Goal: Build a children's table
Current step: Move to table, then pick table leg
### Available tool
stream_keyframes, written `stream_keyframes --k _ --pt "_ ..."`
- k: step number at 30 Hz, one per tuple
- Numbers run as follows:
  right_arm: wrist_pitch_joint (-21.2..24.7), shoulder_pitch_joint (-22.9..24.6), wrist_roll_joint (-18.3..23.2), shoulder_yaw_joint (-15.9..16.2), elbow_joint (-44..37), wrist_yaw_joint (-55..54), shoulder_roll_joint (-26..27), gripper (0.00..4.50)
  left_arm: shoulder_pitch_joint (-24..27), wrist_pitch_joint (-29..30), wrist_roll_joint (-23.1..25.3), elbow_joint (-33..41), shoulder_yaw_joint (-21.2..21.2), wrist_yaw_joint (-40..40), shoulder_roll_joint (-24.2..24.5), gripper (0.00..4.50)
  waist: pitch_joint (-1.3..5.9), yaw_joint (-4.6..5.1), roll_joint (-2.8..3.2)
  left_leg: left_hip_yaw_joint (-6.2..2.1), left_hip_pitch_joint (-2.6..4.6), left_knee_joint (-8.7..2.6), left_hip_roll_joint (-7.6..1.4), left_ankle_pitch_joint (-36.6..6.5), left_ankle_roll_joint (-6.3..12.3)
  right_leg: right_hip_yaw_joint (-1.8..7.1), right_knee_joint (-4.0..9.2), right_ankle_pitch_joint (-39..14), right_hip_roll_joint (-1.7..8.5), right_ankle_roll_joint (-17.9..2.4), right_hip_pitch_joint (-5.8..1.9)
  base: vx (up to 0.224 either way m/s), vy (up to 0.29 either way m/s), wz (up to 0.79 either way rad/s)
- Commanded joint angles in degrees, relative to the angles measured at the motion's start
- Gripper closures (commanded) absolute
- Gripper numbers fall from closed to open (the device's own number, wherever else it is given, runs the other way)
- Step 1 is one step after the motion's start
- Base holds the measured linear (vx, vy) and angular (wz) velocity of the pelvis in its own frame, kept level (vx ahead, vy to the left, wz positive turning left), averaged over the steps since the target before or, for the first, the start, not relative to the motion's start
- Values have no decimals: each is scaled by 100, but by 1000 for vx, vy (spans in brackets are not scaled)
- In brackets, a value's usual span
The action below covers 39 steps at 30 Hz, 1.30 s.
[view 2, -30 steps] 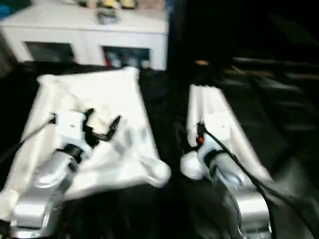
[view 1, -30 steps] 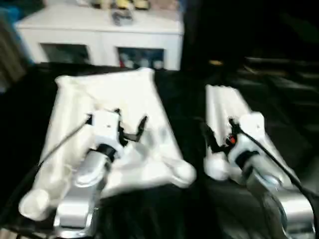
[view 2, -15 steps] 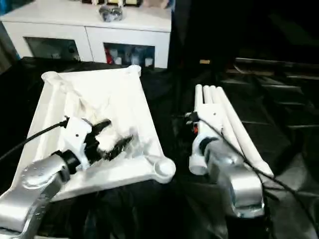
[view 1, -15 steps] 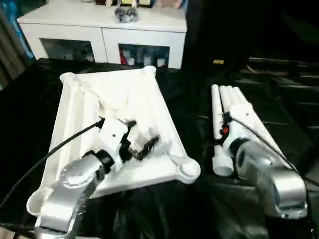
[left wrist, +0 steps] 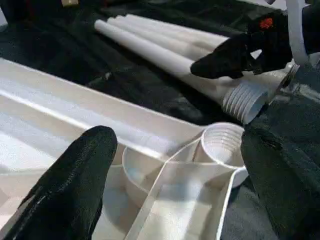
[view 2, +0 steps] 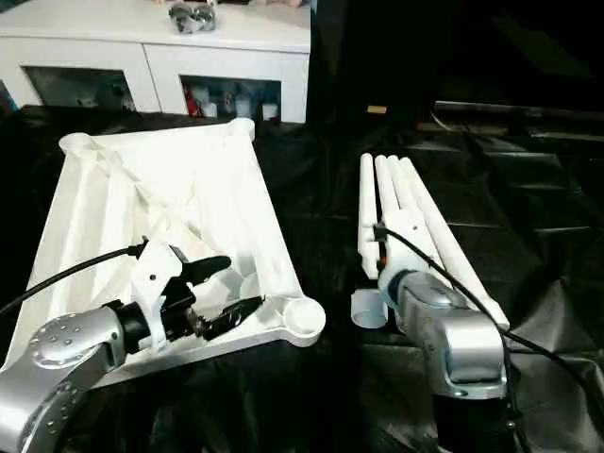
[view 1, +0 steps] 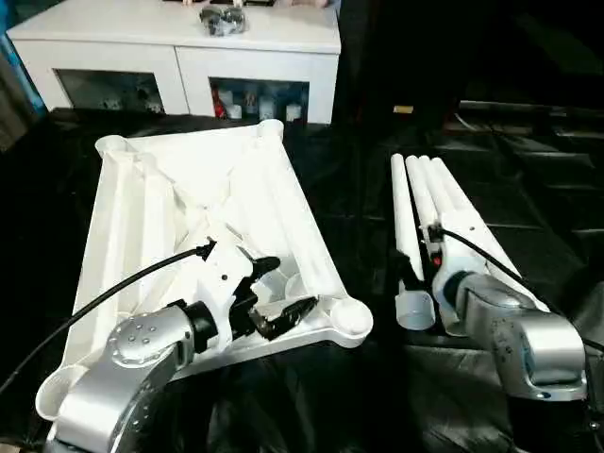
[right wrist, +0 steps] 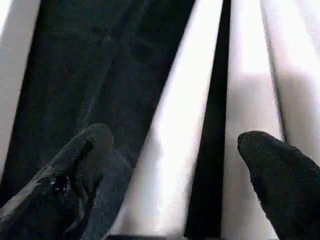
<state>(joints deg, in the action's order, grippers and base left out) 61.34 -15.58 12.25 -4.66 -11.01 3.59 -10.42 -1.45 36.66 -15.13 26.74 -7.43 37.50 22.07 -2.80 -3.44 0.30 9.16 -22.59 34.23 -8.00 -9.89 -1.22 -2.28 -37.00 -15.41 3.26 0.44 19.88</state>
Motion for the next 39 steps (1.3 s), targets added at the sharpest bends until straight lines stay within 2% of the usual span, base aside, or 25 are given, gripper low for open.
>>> stream_keyframes --k 1,3,8,9,12,15,18,19,21,23,24,25,26,28,35,39 --pt "246 -83 131 -163 120 17 38 0 36 114 -75 164 -39 65 72 7 279 -25 15 -181 150 -453 -459 -966 -181 287 462 73 508 -1017 -95 0 0 0" --pt "378 -160 175 -250 270 44 48 0 14 169 -106 209 -40 72 111 7 266 -27 24 -183 178 -472 -471 -1171 -283 291 478 -282 502 -1009 -72 0 0 0" --pt "598 -410 200 -446 608 49 15 0 -49 219 -128 248 -62 130 211 7 251 -48 22 -170 193 -485 -463 -1381 -446 308 504 -651 511 -934 -36 0 0 0" --pt "641 -476 218 -488 692 69 -6 27 -71 233 -141 254 -73 136 232 0 258 -61 27 -167 197 -488 -468 -1369 -477 309 500 -648 512 -899 -35 0 0 0" --pt "821 -690 289 -541 977 190 -127 34 -138 271 -182 255 -119 176 297 0 274 -72 31 -163 194 -481 -467 -1250 -521 303 480 -413 502 -870 -44 0 0 0" --pt "886 -814 281 -478 1177 284 -272 65 -183 300 -193 242 -157 217 348 0 283 -97 31 -154 187 -468 -465 -1090 -502 301 468 -193 510 -881 -62 0 0 0" --pt "958 -1048 296 -405 1542 483 -489 77 -252 340 -209 238 -211 286 419 0 302 -128 22 -136 182 -442 -458 -905 -452 288 439 67 501 -941 -82 0 0 0" --pt "965 -1128 299 -370 1673 564 -566 105 -284 360 -224 236 -237 327 444 0 302 -139 18 -128 183 -438 -459 -900 -445 289 446 72 505 -950 -82 0 0 0" --pt "976 -1248 296 -352 1864 665 -647 116 -326 395 -246 234 -267 364 472 0 297 -162 9 -112 185 -430 -465 -874 -422 292 449 25 509 -995 -81 0 0 0" --pt "1003 -1409 359 -398 2113 818 -698 137 -388 425 -267 222 -322 420 510 0 302 -168 -26 -106 180 -426 -469 -834 -371 288 444 32 515 -1038 -93 0 0 0" --pt "1000 -1434 360 -401 2157 837 -708 137 -398 427 -271 219 -330 429 516 0 303 -170 -21 -104 173 -421 -468 -767 -341 285 438 74 515 -1071 -93 0 0 0" --pt "999 -1443 360 -401 2172 844 -712 157 -401 428 -273 218 -333 433 518 0 301 -173 -19 -101 172 -420 -469 -754 -330 285 442 69 516 -1079 -94 0 0 0" --pt "959 -1538 361 -359 2379 940 -784 162 -440 405 -262 202 -349 440 520 0 305 -176 -45 -99 175 -420 -478 -730 -309 282 437 64 516 -1090 -99 0 0 0" --pt "921 -1629 374 -329 2583 1024 -834 175 -483 381 -254 183 -362 428 523 0 302 -178 -51 -90 178 -414 -478 -723 -296 283 441 43 518 -1119 -95 0 0 0" --pt "831 -1710 377 -320 2949 1154 -861 244 -552 328 -187 150 -387 347 528 0 299 -191 -56 -85 175 -416 -488 -718 -289 280 441 29 521 -1149 -96 0 0 0" --pt "733 -1674 392 -462 3072 1142 -771 260 -652 220 48 -4 -439 135 467 0 300 -189 -55 -82 178 -415 -489 -753 -292 281 445 -8 520 -1149 -94 0 0 0"
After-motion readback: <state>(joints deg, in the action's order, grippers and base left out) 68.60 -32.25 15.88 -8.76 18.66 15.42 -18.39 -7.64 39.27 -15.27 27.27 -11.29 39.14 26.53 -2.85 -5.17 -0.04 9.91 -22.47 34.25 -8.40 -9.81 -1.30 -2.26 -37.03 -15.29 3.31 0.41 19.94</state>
